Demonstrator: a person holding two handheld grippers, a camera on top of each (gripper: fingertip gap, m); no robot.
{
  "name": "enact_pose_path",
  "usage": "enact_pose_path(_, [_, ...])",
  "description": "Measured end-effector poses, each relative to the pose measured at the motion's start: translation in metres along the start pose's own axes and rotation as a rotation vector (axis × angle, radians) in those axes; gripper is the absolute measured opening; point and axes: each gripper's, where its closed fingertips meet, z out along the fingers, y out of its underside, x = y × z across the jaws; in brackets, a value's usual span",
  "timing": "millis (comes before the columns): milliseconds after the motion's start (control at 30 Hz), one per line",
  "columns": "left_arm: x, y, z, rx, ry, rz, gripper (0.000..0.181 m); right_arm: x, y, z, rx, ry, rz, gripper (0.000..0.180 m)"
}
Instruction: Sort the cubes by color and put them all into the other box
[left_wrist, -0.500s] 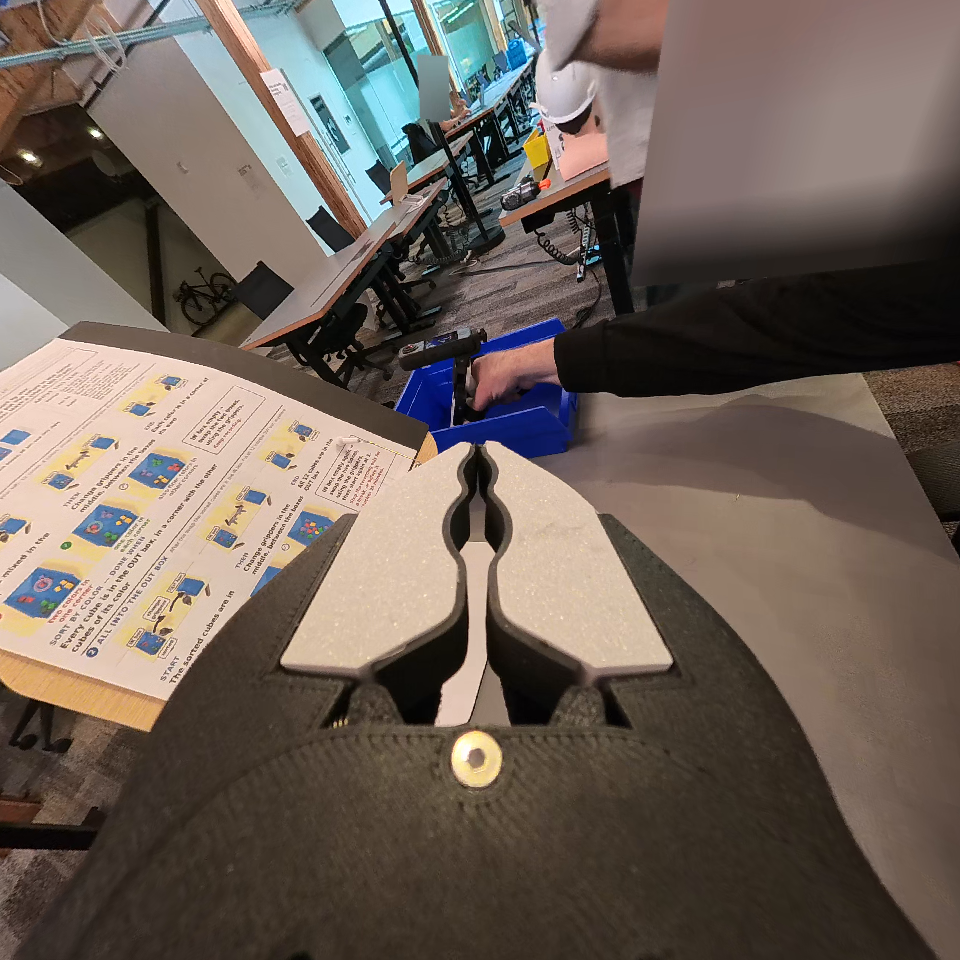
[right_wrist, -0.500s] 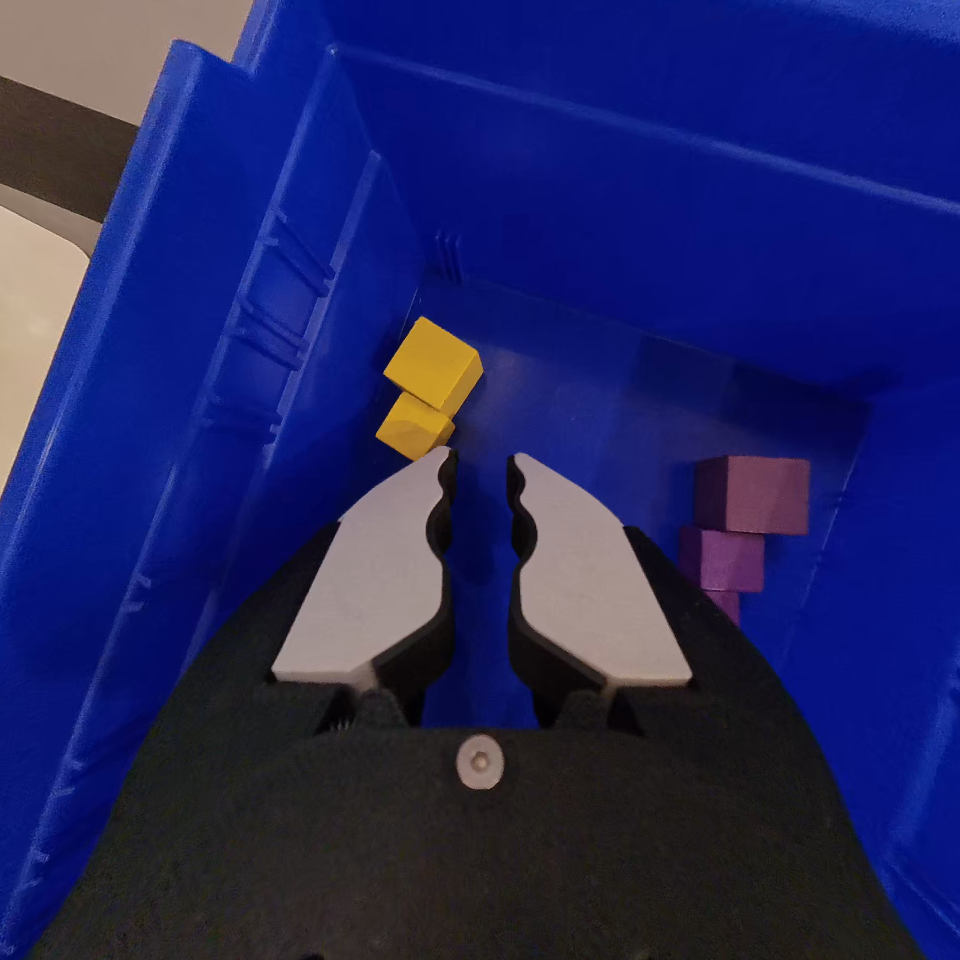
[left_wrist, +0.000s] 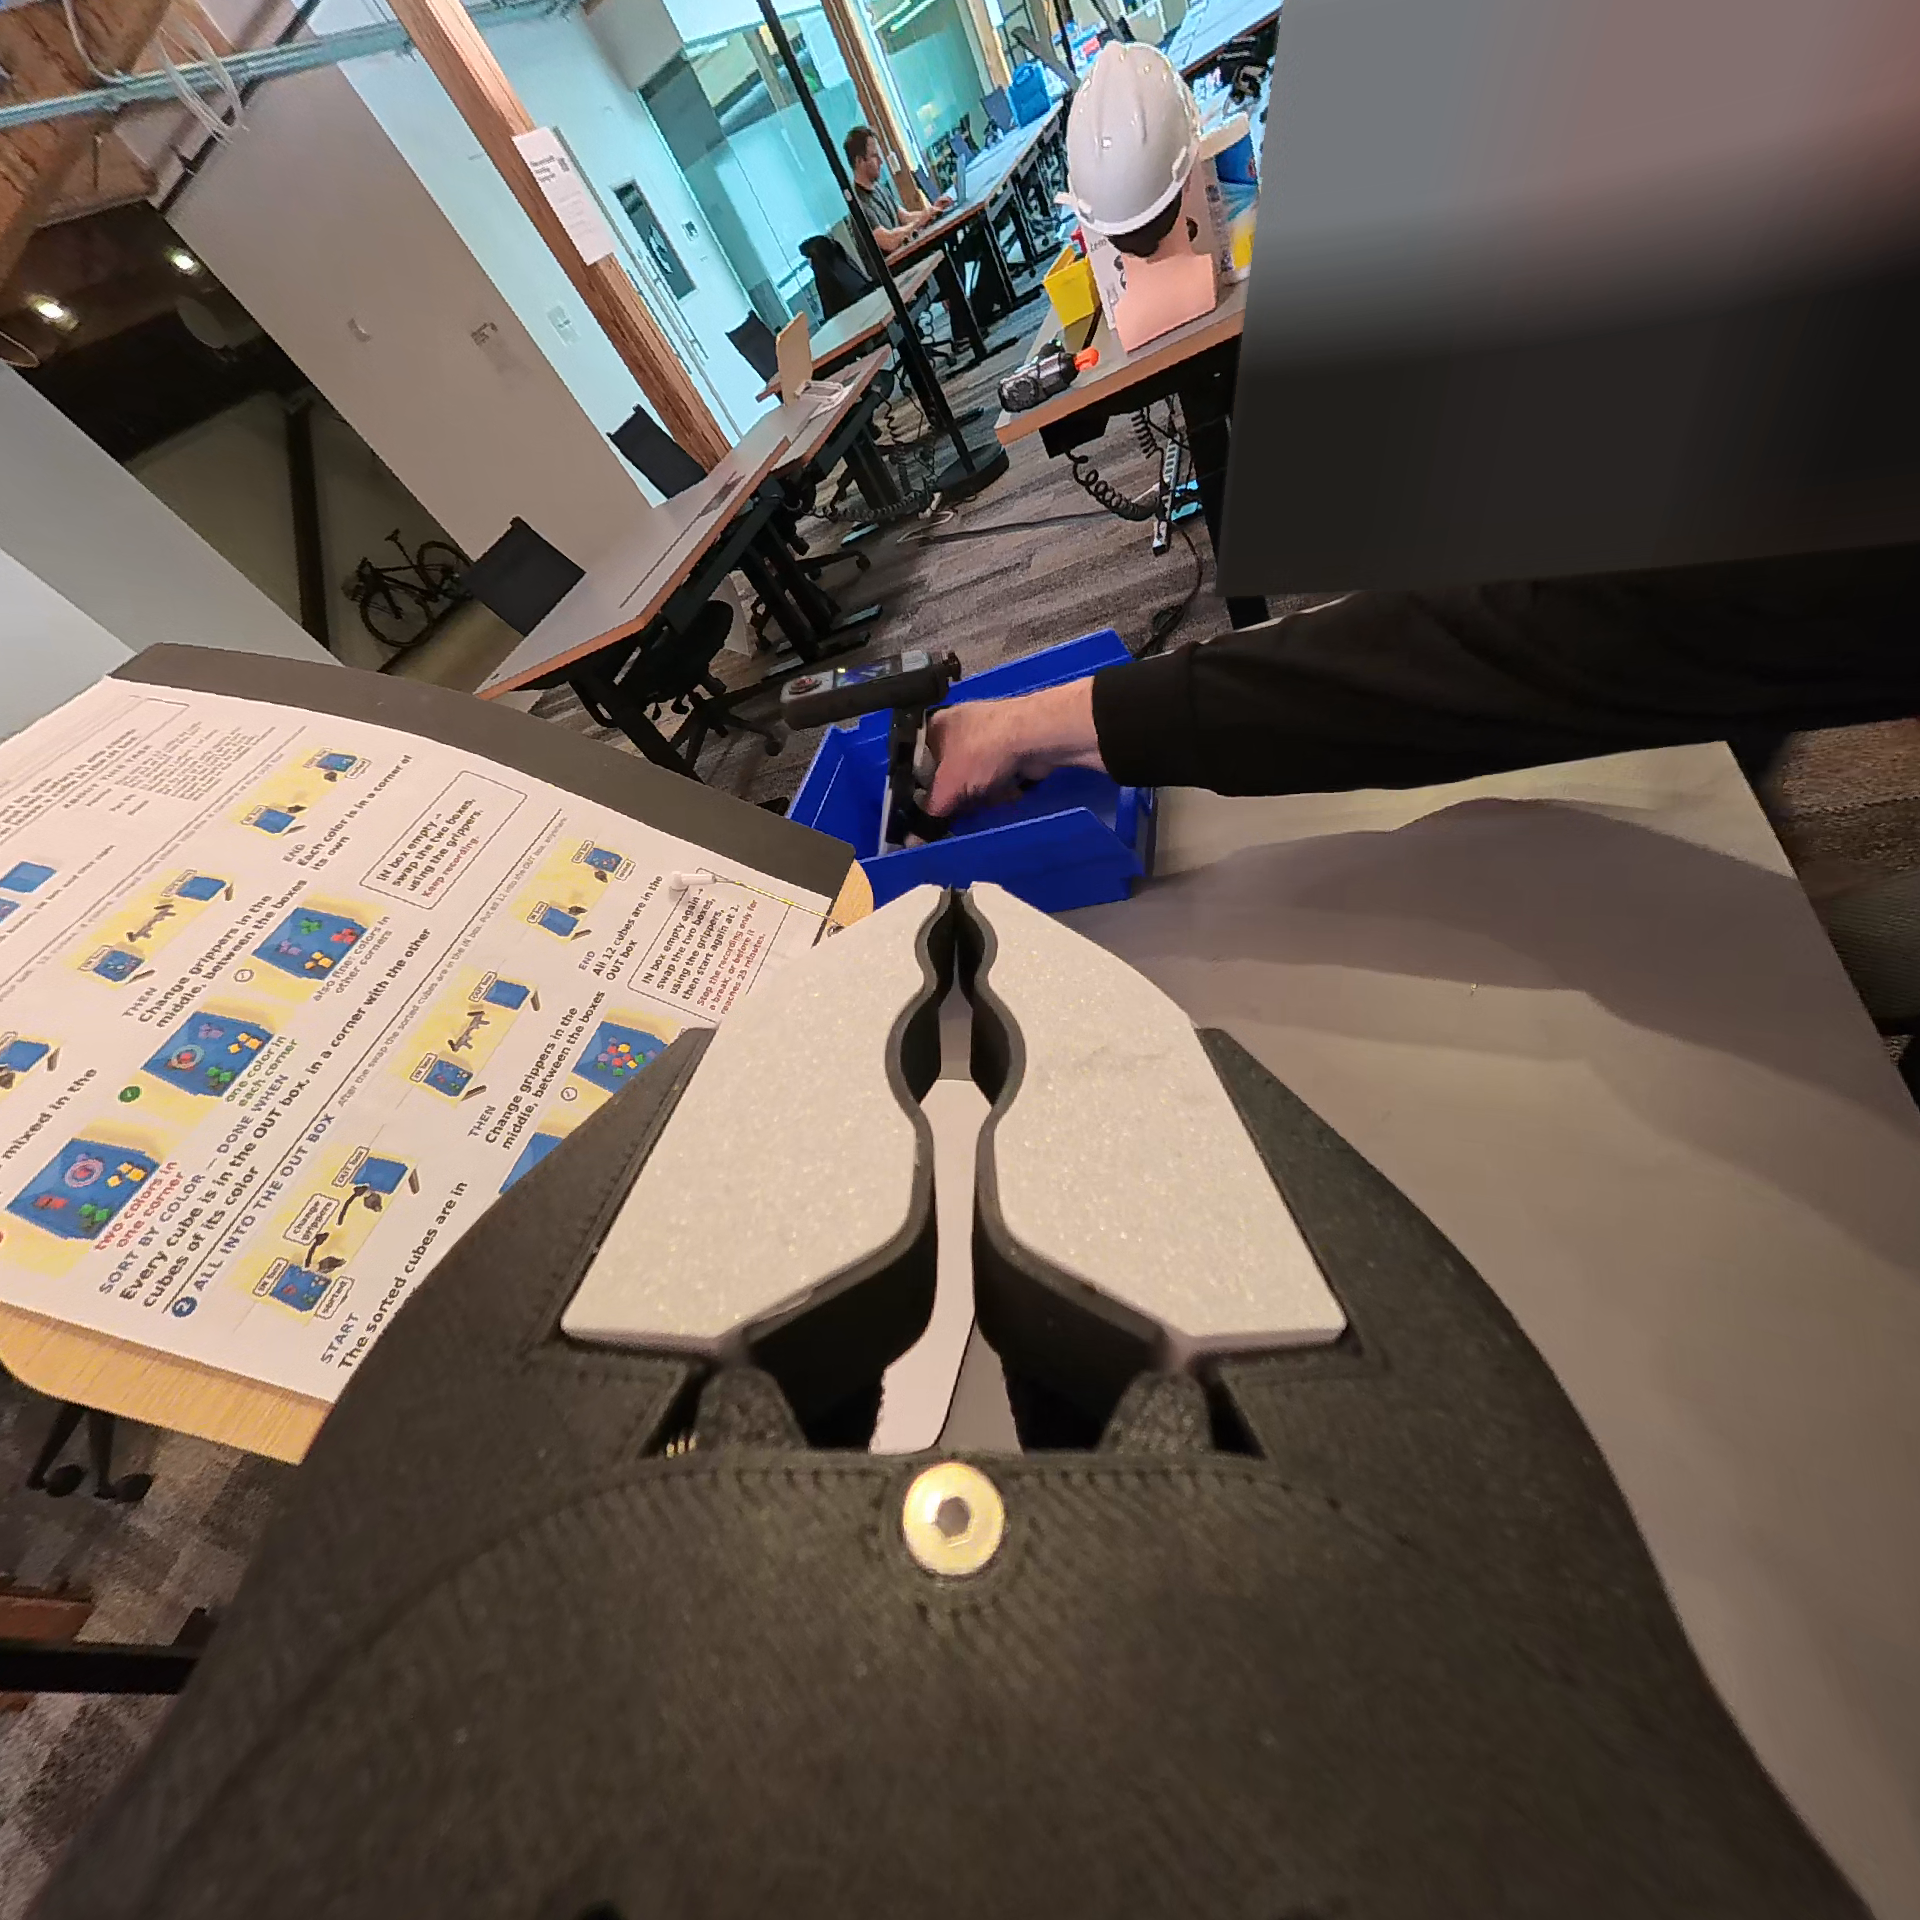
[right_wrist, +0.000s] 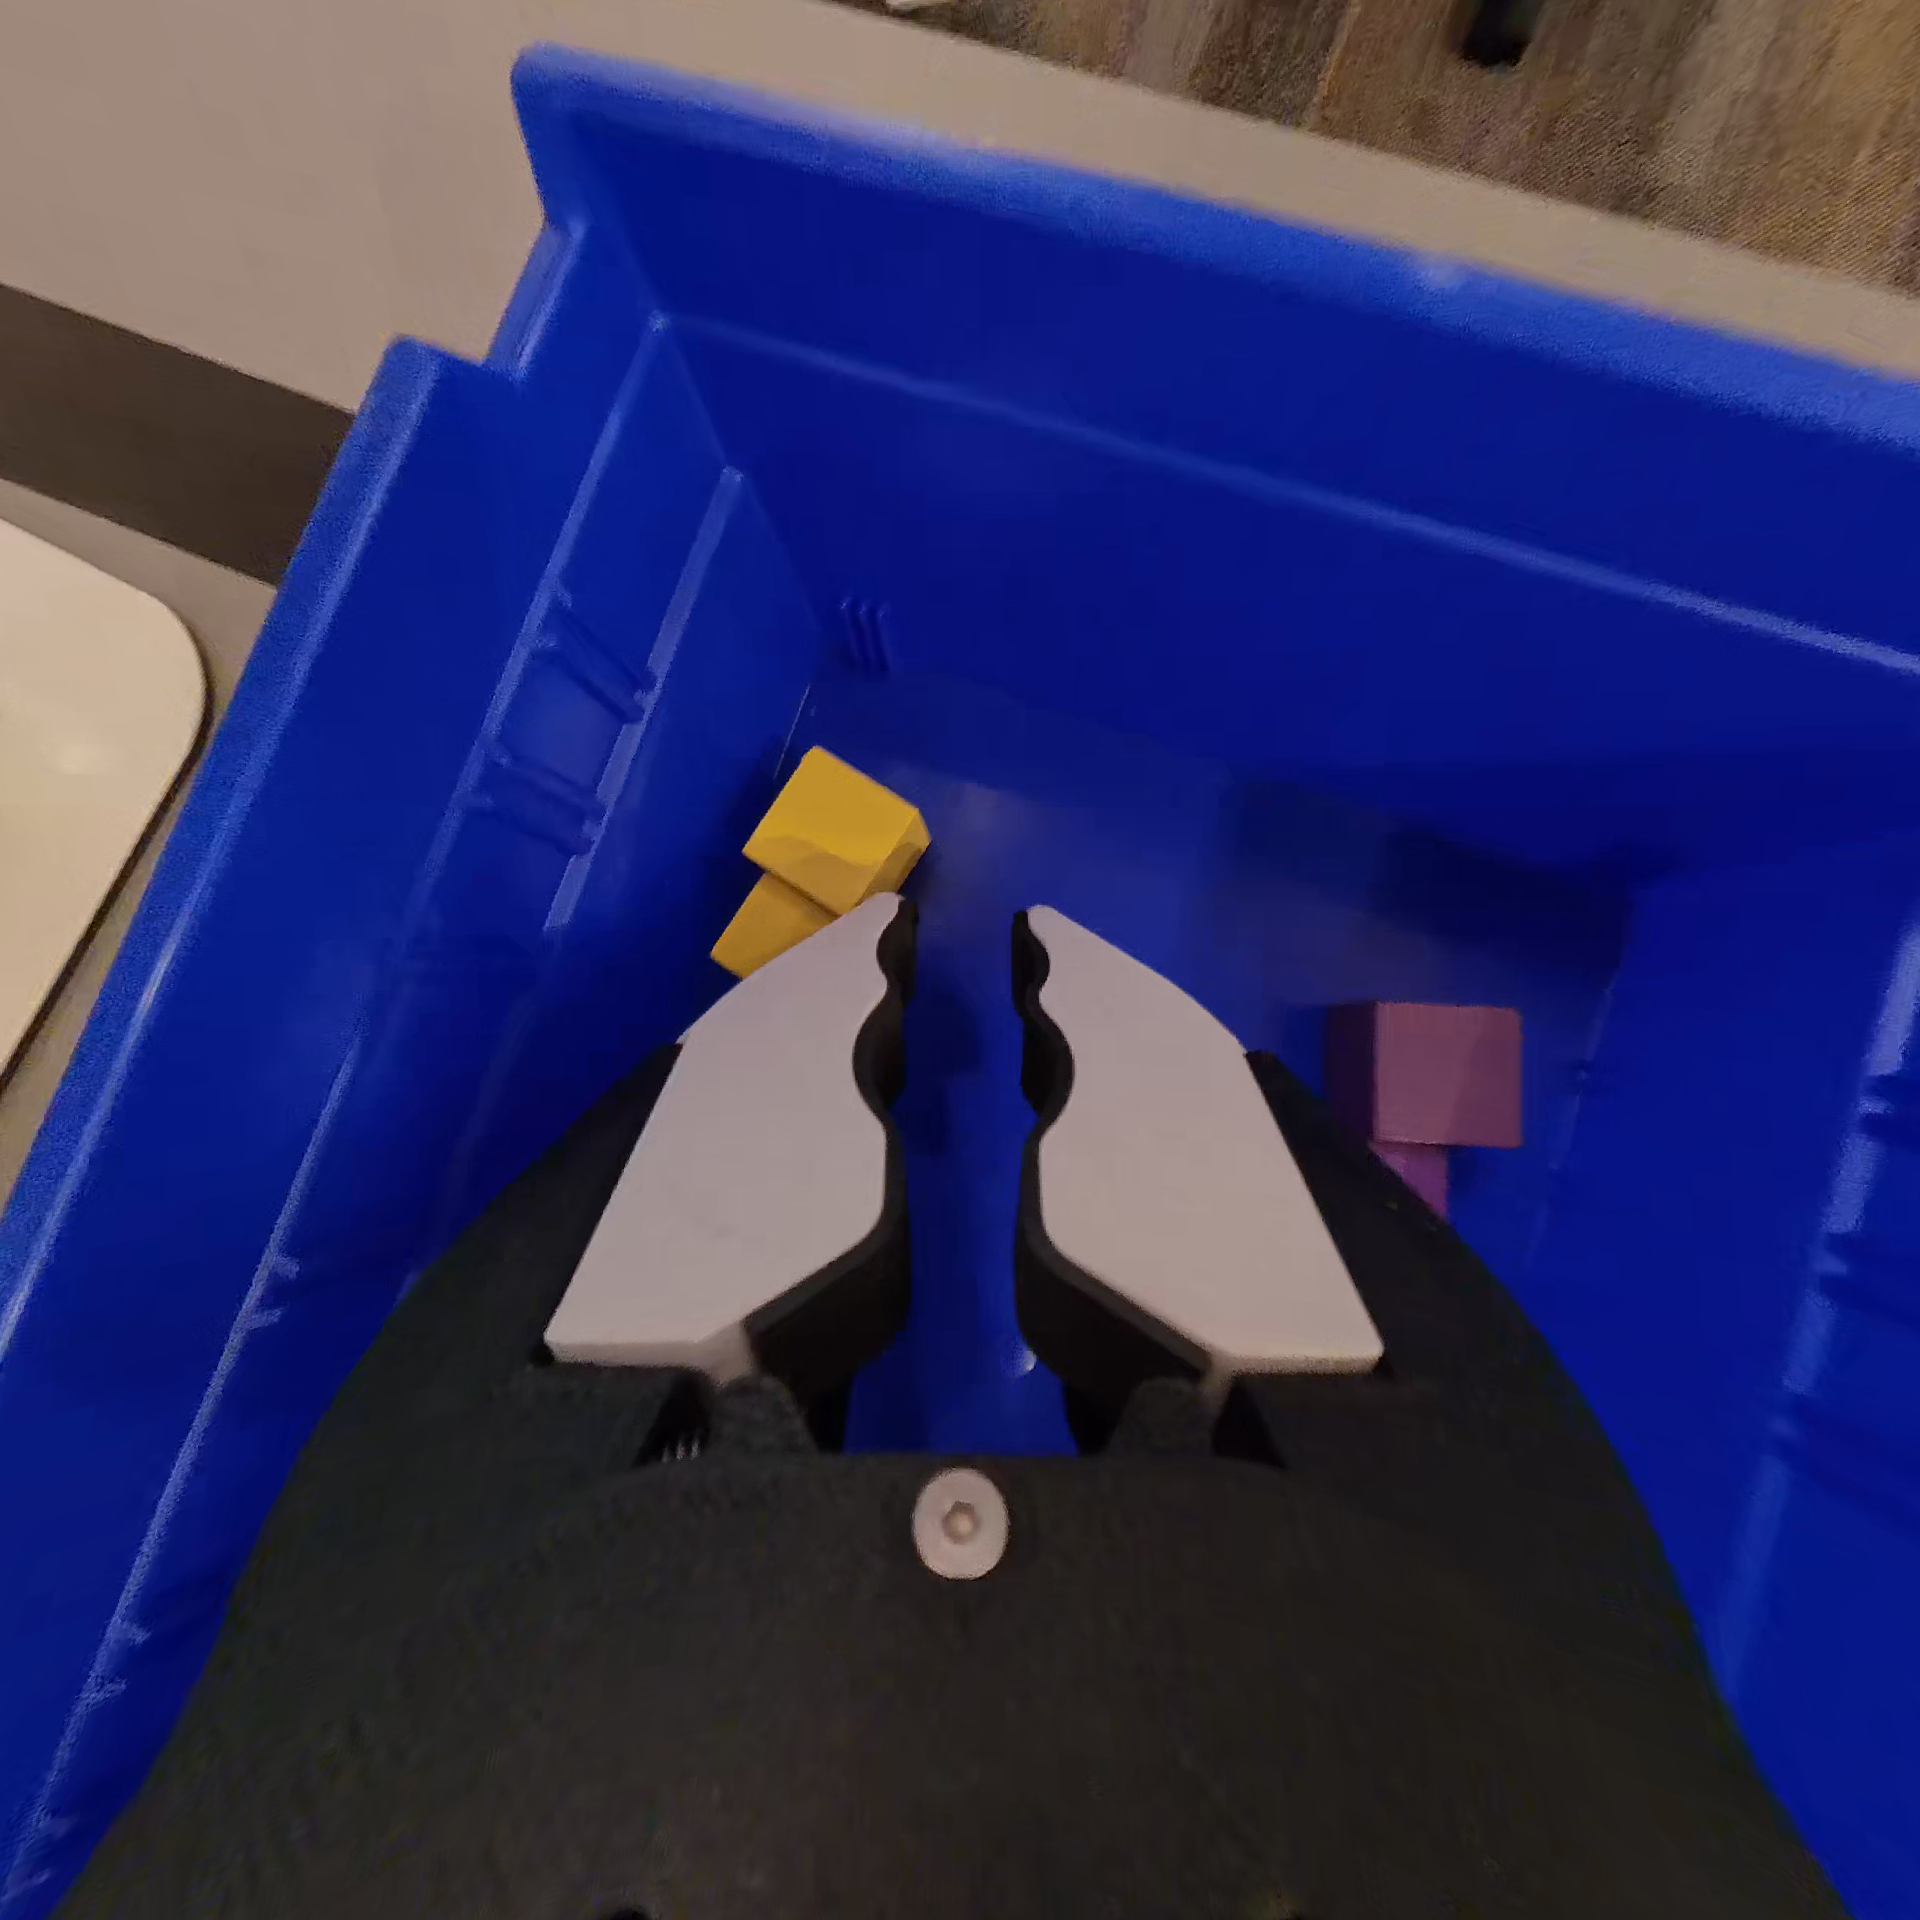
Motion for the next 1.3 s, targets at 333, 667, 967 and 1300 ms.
enact_pose_path(333, [-0.002, 0.002, 0.001, -0.008, -0.005, -0.004, 0.000, 0.007, -0.009, 0.020, -0.050, 0.028, -0.029, 0.018])
enact_pose_path(667, [-0.011, 0.013, -0.011, -0.060, -0.075, -0.025, 0.000, -0.003, -0.031, -0.019, 0.057, 0.070, -0.110, 0.023])
enact_pose_path(967, [-0.042, 0.128, -0.122, -0.431, -0.335, -0.184, 0.000, -0.098, -0.042, -0.163, 0.351, 0.083, -0.398, 0.013])
enact_pose_path(1300, [-0.043, 0.316, -0.130, -0.956, -0.149, -0.215, 0.021, -0.226, -0.021, -0.217, 0.461, -0.044, -0.590, 0.008])
